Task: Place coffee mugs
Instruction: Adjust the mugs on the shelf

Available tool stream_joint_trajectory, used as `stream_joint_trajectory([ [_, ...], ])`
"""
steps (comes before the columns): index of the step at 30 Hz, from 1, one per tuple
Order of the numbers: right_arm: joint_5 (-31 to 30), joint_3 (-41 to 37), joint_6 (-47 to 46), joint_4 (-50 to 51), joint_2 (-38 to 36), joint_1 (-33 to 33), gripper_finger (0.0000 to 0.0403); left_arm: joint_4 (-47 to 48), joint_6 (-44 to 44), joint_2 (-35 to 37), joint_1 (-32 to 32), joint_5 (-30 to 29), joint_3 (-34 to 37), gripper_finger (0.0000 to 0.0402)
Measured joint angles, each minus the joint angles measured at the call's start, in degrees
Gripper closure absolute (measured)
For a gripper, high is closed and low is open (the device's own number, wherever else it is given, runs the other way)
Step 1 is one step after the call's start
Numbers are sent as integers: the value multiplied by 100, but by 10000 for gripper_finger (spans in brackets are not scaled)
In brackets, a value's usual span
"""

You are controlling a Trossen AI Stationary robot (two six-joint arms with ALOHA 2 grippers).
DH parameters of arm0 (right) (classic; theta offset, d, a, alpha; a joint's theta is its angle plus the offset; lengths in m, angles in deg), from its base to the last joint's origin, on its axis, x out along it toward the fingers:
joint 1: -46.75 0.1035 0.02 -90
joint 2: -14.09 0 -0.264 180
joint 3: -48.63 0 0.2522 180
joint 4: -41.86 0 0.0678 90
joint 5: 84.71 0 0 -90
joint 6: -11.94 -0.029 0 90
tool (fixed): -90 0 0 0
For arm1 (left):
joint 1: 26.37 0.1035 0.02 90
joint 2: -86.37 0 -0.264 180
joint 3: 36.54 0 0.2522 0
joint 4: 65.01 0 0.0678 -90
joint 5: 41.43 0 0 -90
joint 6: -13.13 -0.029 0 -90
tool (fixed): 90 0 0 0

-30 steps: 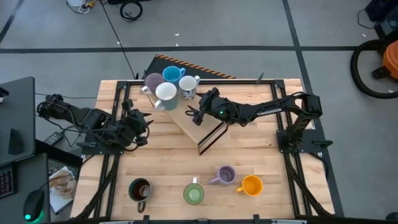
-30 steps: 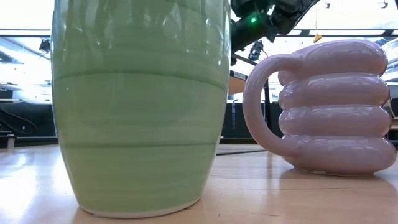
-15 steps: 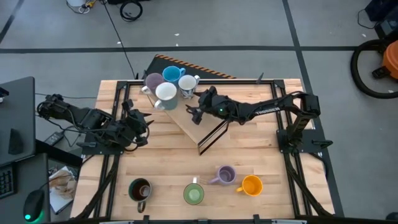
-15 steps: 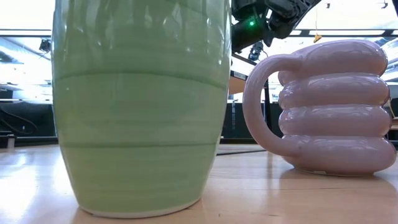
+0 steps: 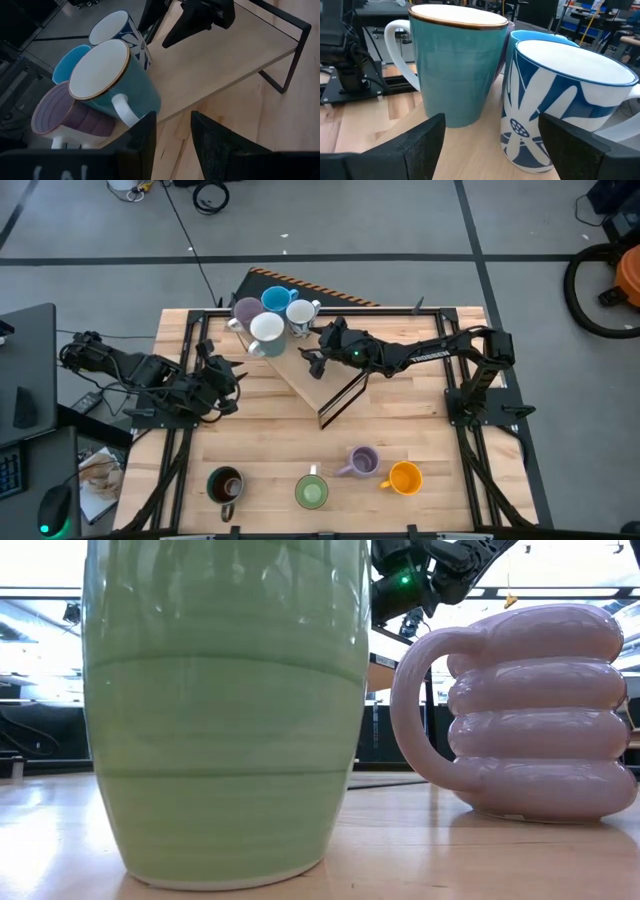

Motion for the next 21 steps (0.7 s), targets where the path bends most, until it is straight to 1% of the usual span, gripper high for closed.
stream_joint_trajectory([
  [8, 1, 0, 183, 122, -4, 1, 85, 2, 72, 0, 0, 0, 0, 274],
  [11, -8, 0, 183, 146, -6, 98, 87, 2, 110, 0, -2, 2, -2, 274],
  [21, 107, 0, 158, -368, -11, 562, 95, -1, 65, -2, 137, -63, -2, 274],
])
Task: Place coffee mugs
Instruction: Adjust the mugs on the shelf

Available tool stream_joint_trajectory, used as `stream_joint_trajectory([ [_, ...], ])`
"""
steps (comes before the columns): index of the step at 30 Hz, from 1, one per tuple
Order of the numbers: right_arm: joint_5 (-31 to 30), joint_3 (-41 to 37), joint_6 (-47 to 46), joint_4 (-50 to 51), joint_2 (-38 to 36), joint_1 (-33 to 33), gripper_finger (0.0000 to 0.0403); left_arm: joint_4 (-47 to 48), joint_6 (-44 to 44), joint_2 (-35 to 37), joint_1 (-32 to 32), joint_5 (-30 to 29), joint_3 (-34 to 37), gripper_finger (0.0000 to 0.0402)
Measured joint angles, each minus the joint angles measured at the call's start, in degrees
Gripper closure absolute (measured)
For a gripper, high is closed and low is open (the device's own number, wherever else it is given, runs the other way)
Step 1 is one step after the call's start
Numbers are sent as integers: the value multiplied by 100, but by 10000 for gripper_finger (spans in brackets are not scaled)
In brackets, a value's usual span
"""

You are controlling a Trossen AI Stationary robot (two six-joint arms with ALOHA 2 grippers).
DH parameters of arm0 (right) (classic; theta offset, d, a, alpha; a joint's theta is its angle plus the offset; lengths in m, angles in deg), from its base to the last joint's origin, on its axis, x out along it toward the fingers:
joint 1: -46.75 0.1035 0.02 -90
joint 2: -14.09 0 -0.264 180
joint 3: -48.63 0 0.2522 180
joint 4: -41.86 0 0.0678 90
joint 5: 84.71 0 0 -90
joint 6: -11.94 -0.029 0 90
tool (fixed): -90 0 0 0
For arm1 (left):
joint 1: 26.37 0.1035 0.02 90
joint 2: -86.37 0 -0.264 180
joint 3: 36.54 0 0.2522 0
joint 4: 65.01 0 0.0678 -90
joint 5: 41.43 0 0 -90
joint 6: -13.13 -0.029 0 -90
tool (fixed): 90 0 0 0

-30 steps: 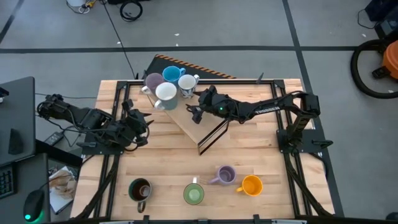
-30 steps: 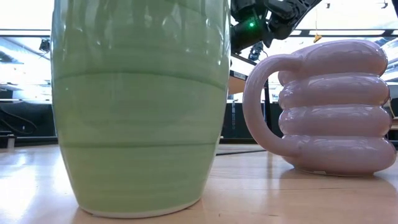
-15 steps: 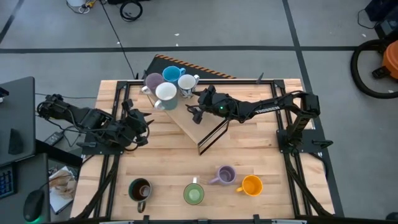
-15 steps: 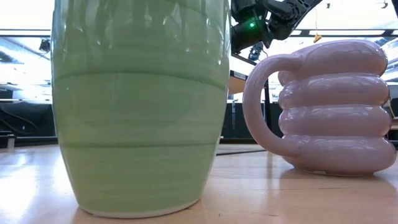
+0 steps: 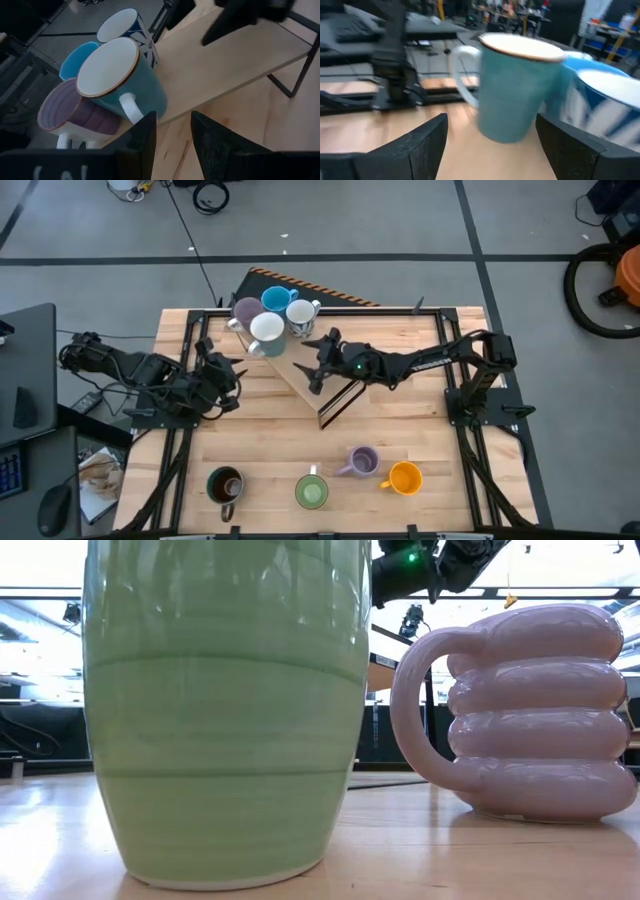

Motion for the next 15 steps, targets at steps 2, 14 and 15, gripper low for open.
stream_joint_trajectory([
  [2, 4, 0, 27, -77, 0, 65, 96, -28, -100, 0, 39, 0, 0, 274],
  [14, -938, 914, 388, -73, 897, 604, 109, -543, -761, 0, 331, -107, -2, 274],
  [15, -987, 1061, 389, -63, 1006, 616, 110, -545, -742, -1, 348, -107, -2, 274],
])
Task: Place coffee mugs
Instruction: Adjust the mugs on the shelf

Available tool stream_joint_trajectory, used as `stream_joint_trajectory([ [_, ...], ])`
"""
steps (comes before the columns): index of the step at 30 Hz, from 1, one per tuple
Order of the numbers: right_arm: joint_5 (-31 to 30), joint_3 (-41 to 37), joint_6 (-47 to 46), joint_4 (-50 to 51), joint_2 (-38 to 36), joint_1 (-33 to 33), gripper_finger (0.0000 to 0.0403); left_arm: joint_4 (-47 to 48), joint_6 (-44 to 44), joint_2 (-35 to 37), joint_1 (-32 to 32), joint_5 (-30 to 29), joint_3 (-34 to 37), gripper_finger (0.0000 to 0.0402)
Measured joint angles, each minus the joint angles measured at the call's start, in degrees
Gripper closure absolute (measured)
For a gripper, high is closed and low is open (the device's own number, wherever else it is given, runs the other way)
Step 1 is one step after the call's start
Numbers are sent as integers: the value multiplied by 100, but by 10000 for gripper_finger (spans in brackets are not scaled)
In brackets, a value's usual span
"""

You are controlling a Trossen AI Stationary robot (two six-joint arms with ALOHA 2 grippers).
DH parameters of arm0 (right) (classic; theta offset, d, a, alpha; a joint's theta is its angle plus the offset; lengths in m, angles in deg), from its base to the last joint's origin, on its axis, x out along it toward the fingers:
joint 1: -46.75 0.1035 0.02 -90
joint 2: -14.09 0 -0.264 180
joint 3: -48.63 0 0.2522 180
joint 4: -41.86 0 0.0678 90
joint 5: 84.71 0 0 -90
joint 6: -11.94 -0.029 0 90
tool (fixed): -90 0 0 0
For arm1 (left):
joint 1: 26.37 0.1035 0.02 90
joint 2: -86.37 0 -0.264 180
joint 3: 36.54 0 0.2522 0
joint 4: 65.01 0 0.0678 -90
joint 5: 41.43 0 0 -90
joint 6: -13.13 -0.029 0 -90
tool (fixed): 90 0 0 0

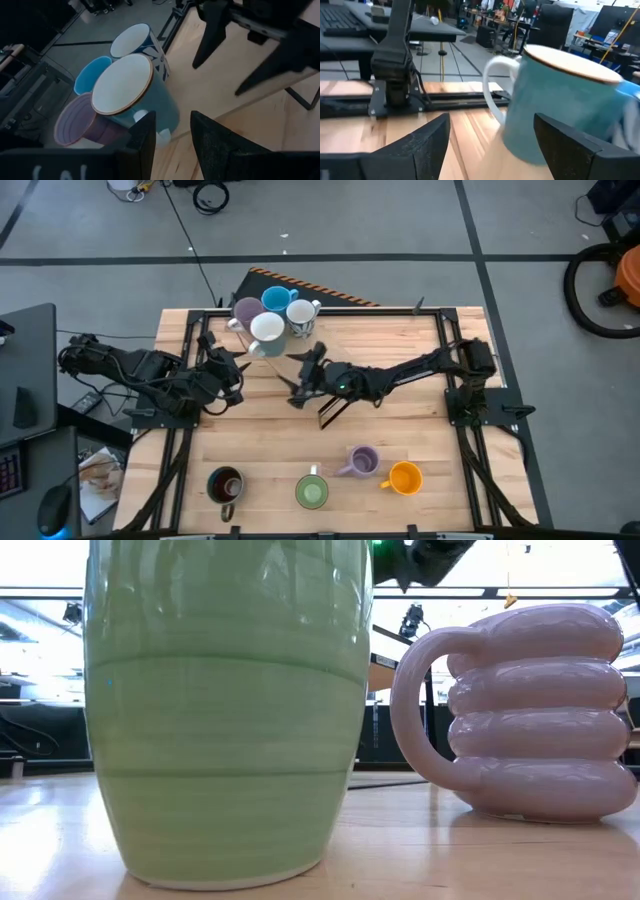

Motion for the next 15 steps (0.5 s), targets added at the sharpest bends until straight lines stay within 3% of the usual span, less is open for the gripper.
stream_joint_trajectory([
  [9, -74, 476, -524, 103, 282, -255, 125, 13, 22, -1, -13, 2, -2, 274],
  [15, 221, 483, -775, -93, 502, -452, 140, -2, 20, 1, -13, 0, -2, 274],
])
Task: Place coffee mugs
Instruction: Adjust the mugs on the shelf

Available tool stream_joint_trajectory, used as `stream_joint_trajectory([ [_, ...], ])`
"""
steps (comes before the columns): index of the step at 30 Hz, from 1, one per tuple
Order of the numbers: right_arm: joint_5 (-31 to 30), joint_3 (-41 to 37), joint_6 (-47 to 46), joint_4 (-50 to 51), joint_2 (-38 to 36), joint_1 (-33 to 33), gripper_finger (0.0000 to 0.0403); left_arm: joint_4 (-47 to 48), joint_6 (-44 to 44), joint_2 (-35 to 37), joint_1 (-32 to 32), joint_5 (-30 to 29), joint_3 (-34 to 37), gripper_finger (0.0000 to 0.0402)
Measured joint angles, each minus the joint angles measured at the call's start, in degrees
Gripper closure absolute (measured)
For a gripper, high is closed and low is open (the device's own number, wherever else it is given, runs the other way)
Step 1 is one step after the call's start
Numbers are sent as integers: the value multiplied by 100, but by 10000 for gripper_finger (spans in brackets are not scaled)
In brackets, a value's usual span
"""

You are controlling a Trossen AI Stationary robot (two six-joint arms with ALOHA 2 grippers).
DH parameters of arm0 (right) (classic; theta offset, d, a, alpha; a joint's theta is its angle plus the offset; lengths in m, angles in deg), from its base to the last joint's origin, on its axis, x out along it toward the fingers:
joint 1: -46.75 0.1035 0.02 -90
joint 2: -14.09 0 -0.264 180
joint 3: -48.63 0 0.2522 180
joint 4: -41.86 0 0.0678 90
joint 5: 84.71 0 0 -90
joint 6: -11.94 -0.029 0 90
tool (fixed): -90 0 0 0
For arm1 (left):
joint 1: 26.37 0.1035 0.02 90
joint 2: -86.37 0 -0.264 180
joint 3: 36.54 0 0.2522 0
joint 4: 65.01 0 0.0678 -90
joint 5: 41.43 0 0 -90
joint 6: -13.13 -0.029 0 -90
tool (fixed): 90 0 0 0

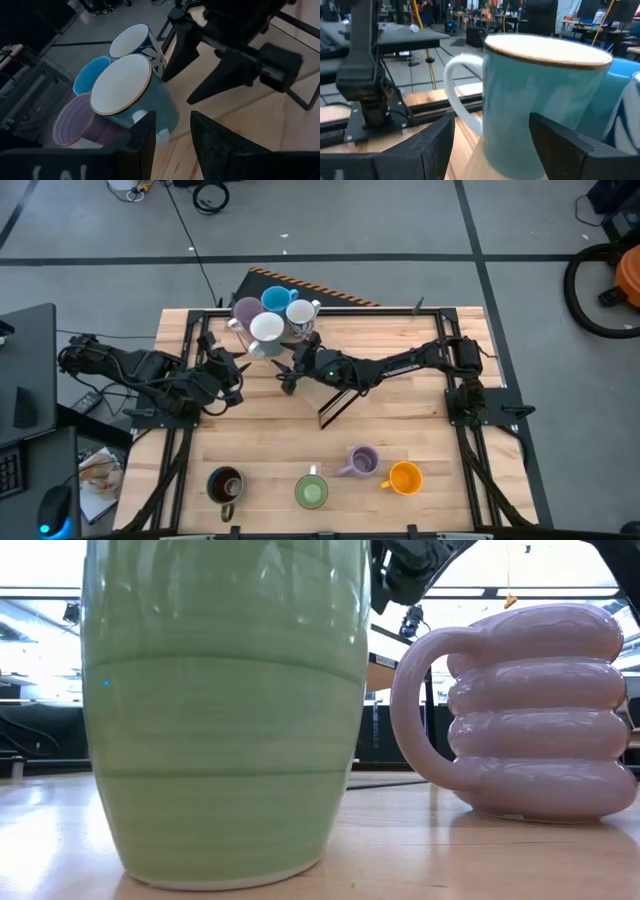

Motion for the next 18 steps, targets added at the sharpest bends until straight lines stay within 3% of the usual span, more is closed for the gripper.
stream_joint_trajectory([
  [18, 162, -5, 169, 78, 68, -134, 148, 89, 205, -2, 0, 176, 0, 274],
])
